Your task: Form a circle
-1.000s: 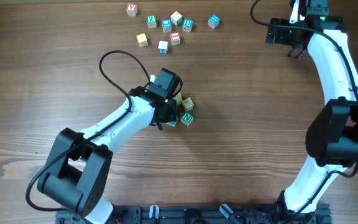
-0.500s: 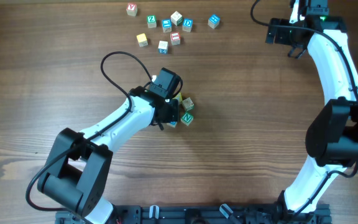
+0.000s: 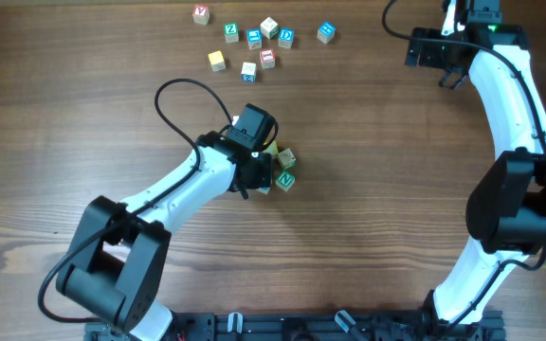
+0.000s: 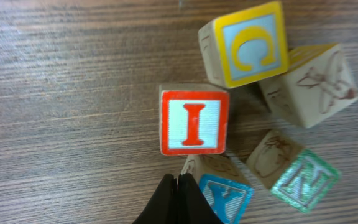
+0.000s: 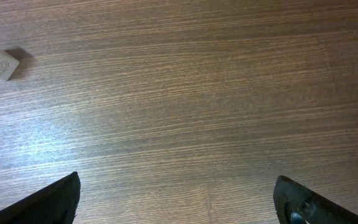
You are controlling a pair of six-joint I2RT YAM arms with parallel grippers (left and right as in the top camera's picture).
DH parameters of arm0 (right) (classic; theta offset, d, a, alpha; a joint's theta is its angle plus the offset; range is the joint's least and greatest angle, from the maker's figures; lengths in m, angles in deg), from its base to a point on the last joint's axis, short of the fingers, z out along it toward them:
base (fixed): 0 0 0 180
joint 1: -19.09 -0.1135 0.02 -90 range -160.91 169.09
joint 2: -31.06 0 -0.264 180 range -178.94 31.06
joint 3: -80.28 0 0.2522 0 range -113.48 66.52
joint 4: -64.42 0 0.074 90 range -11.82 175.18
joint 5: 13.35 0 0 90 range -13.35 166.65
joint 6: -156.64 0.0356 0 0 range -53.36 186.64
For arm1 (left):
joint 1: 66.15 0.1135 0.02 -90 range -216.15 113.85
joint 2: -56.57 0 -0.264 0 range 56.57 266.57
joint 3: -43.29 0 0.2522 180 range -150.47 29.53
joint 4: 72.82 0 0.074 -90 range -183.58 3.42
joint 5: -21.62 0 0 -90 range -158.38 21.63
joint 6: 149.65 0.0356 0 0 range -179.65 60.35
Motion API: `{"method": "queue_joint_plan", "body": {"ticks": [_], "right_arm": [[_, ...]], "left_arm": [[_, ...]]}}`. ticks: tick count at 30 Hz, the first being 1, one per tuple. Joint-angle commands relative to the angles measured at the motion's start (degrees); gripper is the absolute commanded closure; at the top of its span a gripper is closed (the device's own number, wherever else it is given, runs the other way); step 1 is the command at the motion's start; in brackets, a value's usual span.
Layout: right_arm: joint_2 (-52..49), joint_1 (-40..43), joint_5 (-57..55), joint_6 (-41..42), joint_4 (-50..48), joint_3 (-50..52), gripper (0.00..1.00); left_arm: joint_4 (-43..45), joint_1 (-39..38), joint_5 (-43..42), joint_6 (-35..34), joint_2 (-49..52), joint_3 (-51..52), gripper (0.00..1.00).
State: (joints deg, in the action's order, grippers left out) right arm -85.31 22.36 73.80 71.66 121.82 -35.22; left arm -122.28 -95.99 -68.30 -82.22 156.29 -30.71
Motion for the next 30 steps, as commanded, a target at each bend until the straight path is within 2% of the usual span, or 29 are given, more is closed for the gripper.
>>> {"method": "queue_joint_plan", "body": {"ticks": [1,21,30], "right_arm": [[-0.9,0.0,-0.6,-0.5,-0.1,0.1,0.01],[-0.9,0.0,-0.6,-0.5,-0.1,0.1,0.01],[-0.9,0.0,-0.6,-0.5,-0.1,0.1,0.0]], "left_arm": [[0.3,0.0,-0.7,1.3,-2.6,0.3,0.96],[0.7,-2.7,2.5,0.7,-2.5,2.5,0.96],[1.6,-2.7,2.6,0.7,-6.7,2.5,0.96]]}}
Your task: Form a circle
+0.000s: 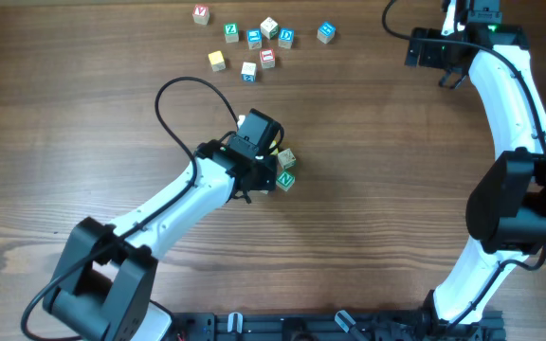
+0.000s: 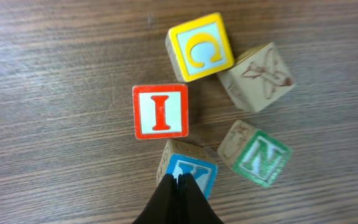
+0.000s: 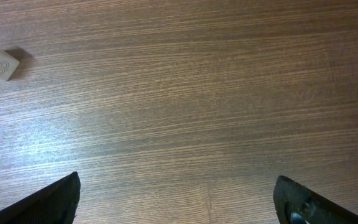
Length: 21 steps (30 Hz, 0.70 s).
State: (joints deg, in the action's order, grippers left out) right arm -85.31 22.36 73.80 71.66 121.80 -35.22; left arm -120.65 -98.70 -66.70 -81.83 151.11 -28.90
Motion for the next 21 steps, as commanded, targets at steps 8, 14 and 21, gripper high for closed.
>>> {"method": "queue_joint_plan", "body": {"ticks": [8,14,21], "right_arm": [[-0.9,0.0,-0.6,-0.5,-0.1,0.1,0.0],[-0.9,0.0,-0.6,-0.5,-0.1,0.1,0.0],[-0.9,0.0,-0.6,-0.5,-0.1,0.1,0.01]], "left_arm": [[0.2,0.0,1.7,0.3,2.0,2.1,0.96],[0.7,0.0,3.1,0.3,2.3,2.1,0.96],[1.4,0.0,4.0,0.3,2.3,2.1,0.96]]}}
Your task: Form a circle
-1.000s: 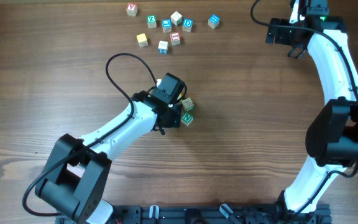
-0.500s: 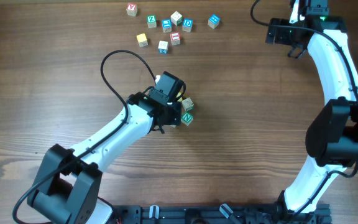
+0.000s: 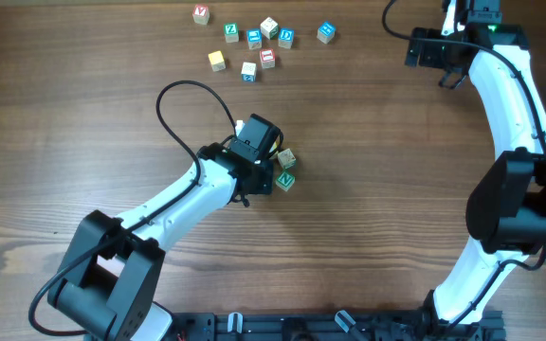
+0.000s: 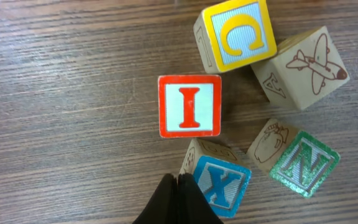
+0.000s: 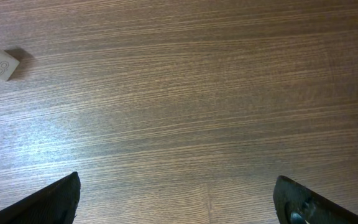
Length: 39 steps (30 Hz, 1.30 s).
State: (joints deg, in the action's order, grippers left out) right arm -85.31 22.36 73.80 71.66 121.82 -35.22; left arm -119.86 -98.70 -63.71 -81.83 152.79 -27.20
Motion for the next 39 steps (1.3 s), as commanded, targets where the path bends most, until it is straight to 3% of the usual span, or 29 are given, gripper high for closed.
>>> {"method": "queue_joint_plan", "body": {"ticks": [1,39], "right_arm": [[-0.9,0.0,-0.6,-0.5,-0.1,0.1,0.0],[-0.9,0.0,-0.6,-0.5,-0.1,0.1,0.0]], "left_arm": [[0.8,0.0,1.0,0.3,0.7,0.4,0.96],[-0.8,0.0,-1.4,-7.3,0.7,0.5,0.96]]}}
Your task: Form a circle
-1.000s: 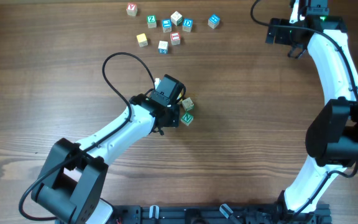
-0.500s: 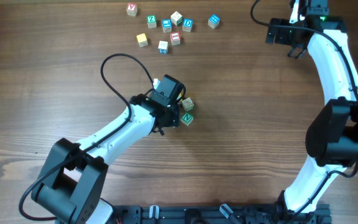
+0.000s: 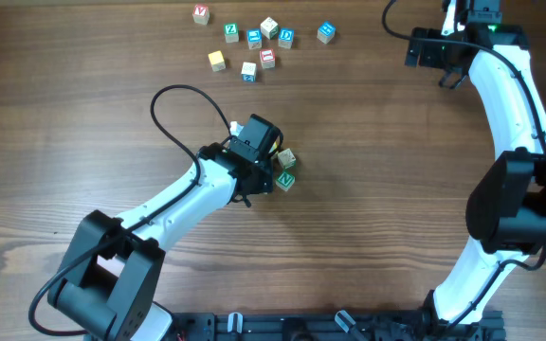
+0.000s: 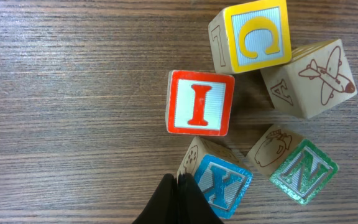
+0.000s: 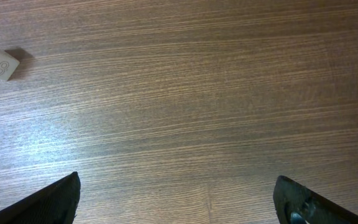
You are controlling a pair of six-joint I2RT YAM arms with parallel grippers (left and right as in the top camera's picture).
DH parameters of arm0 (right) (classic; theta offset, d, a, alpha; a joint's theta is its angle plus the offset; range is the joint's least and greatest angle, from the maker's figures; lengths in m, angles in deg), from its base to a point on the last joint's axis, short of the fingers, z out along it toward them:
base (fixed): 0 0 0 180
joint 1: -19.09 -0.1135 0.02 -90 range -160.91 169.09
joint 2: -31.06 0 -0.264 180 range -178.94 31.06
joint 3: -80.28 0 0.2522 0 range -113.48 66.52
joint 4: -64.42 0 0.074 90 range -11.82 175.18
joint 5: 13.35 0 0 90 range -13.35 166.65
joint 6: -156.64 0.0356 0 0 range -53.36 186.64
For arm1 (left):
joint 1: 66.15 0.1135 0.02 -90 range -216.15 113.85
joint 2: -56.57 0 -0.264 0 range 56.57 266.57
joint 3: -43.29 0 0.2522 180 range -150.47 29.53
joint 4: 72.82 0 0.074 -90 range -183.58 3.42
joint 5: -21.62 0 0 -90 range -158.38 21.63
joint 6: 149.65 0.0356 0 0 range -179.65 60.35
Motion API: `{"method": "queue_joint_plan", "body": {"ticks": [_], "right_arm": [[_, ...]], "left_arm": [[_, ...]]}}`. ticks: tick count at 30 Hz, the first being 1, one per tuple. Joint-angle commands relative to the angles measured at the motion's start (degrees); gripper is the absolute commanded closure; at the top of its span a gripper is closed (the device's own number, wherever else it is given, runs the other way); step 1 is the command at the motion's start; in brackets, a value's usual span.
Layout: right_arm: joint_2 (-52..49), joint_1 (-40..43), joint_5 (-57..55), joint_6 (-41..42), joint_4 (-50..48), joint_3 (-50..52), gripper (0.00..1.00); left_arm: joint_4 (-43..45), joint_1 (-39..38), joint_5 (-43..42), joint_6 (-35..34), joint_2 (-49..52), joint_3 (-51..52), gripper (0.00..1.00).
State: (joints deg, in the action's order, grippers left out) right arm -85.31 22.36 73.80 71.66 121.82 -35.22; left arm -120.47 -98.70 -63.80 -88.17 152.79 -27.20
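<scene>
Five letter blocks lie in a loose ring in the left wrist view: red I (image 4: 200, 102), yellow C (image 4: 257, 36), a plain aeroplane block (image 4: 312, 78), green N (image 4: 297, 169) and blue X (image 4: 219, 182). My left gripper (image 4: 178, 182) is shut, with its tips touching the X block's left edge. From overhead the left wrist covers most of this cluster (image 3: 284, 169). My right gripper (image 5: 176, 205) is open over bare wood at the far right, holding nothing.
Several loose letter blocks (image 3: 254, 40) are scattered at the table's far edge. One blue block shows at the left of the right wrist view. The left arm's cable (image 3: 183, 104) loops over the table left of the cluster.
The left gripper has shifted slightly, so the cluster sits a little further right in its view. The X and I blocks have turned a touch. The right arm has not moved.
The shut left gripper stood low beside the blue block under the red I. Then it was higher, with all five blocks in view. Then it was low again, with the X face turned toward the ring's gap, and it stays there now. The right arm never moved.
</scene>
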Motion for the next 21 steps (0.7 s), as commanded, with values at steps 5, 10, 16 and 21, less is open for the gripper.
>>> {"method": "queue_joint_plan", "body": {"ticks": [5,10,16,21], "right_arm": [[-0.9,0.0,-0.6,-0.5,-0.1,0.1,0.0],[-0.9,0.0,-0.6,-0.5,-0.1,0.1,0.0],[-0.9,0.0,-0.6,-0.5,-0.1,0.1,0.0],[-0.9,0.0,-0.6,-0.5,-0.1,0.1,0.0]], "left_arm": [[-0.1,0.0,-1.6,-1.0,0.7,0.5,0.96],[-0.2,0.0,-2.6,-0.9,0.7,0.5,0.96],[-0.2,0.0,-3.7,-0.9,0.7,0.5,0.96],[-0.2,0.0,-3.7,-0.9,-1.3,0.3,0.96]]}}
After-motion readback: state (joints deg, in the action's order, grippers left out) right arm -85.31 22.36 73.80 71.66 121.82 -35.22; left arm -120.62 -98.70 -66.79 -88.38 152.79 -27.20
